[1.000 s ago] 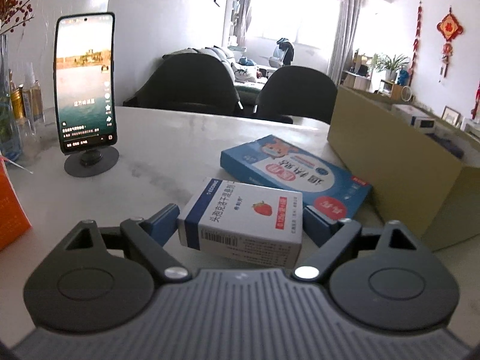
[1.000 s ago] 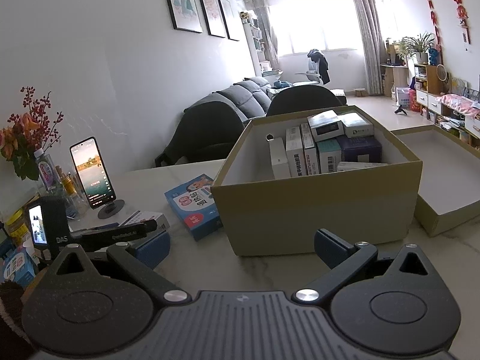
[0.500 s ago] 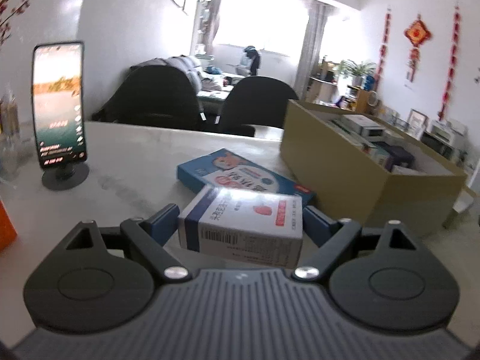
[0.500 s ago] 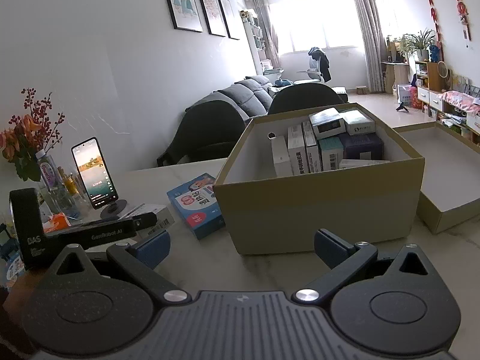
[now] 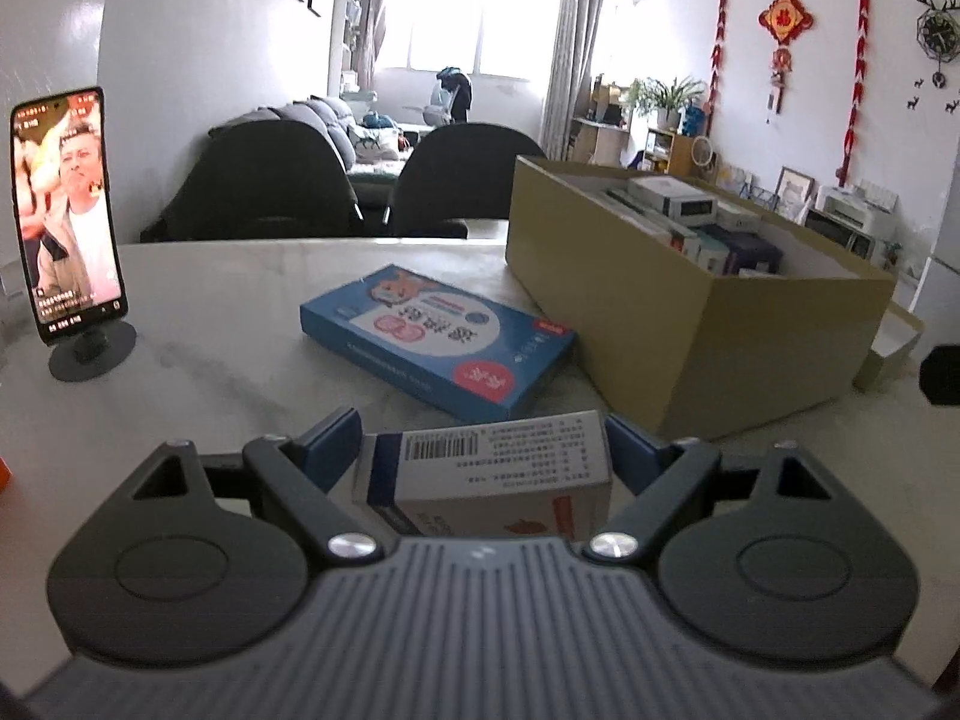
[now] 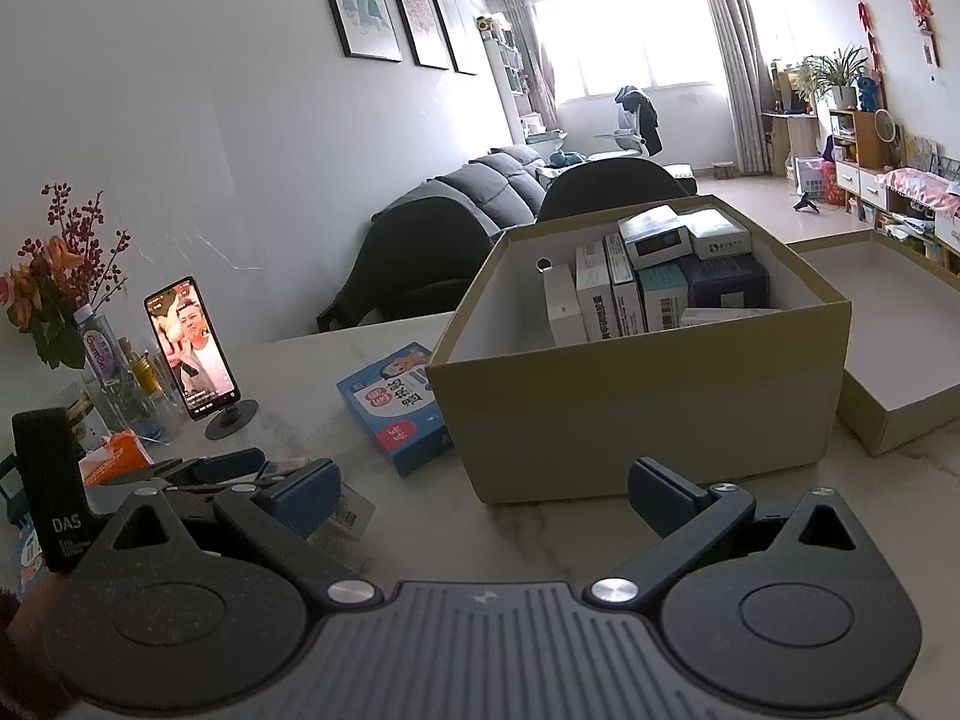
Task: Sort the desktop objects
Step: 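Close the left gripper around the strawberry-print box, then lift the strawberry-print box off the table with the left gripper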
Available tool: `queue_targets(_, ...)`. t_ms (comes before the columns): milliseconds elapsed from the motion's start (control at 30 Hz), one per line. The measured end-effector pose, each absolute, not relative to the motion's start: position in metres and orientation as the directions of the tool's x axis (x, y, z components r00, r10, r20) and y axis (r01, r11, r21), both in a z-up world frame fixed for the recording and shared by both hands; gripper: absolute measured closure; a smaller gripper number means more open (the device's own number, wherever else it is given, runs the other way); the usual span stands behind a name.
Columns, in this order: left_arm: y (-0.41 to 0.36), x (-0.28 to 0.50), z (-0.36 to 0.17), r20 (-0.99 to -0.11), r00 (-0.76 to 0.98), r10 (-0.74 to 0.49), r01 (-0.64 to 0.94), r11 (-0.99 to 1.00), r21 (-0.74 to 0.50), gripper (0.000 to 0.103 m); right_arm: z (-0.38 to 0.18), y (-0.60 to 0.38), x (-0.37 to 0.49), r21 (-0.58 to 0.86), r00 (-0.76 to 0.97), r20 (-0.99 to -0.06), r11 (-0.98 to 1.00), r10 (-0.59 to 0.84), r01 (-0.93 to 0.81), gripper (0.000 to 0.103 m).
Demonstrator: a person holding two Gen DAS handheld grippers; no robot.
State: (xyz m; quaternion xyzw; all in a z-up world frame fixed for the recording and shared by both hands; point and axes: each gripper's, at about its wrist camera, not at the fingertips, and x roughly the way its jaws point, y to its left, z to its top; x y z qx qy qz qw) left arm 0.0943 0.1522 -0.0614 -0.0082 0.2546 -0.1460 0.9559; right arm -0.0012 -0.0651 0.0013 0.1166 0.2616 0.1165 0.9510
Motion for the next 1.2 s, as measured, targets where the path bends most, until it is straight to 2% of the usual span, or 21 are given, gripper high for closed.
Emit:
queue_targets(233, 0.14, 0.095, -0.063, -0.49, 0.833, -0.257, 0.273, 0.961, -0.04, 0.014, -0.001, -0.063, 0.0, 0.285, 0.83, -0.477, 0.945, 0.287, -0.163, 0.001)
queue_targets(367, 0.133, 0.098, -0.064, -0.501, 0.819, -0.279, 0.283, 0.957, -0.069, 0.013, -0.002, -0.062, 0.001, 0.284, 0.828, -0.481, 0.945, 0.287, -0.163, 0.001)
queue_targets(1000, 0.124, 0.099, -0.073, -0.541, 0.807, -0.235, 0.268, 0.963, -0.018, 0.016, -0.005, -0.064, 0.004, 0.29, 0.824, -0.49, 0.945, 0.283, -0.153, 0.001)
queue_targets(1200, 0.116, 0.088, -0.065, -0.521, 0.807, -0.279, 0.344, 0.939, 0.03, 0.016, -0.005, -0.064, 0.003, 0.291, 0.822, -0.492, 0.944, 0.286, -0.154, 0.001)
